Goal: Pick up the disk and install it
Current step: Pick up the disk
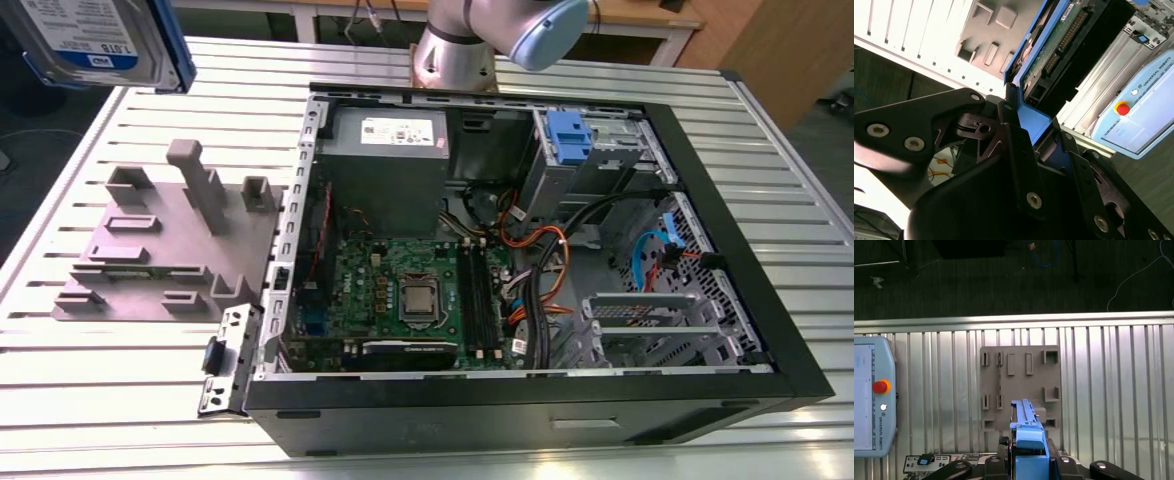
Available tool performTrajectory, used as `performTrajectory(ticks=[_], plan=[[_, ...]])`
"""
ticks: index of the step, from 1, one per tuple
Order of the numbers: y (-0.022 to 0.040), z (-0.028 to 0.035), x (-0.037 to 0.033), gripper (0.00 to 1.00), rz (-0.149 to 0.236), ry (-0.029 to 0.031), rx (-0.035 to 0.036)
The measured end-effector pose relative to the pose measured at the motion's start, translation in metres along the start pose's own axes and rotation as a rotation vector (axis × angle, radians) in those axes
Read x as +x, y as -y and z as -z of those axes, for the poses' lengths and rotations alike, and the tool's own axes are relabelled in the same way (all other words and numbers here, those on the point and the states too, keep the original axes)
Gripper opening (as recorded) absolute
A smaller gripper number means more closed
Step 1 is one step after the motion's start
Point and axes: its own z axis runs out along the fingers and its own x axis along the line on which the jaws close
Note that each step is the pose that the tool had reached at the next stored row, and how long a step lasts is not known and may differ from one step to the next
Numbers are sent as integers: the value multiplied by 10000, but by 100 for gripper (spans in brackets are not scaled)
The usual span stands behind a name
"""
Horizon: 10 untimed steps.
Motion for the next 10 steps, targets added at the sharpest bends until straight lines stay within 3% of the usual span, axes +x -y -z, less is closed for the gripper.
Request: performTrajectory(ticks=[10], plan=[[29, -68, 12, 36, -453, 7, 6]])
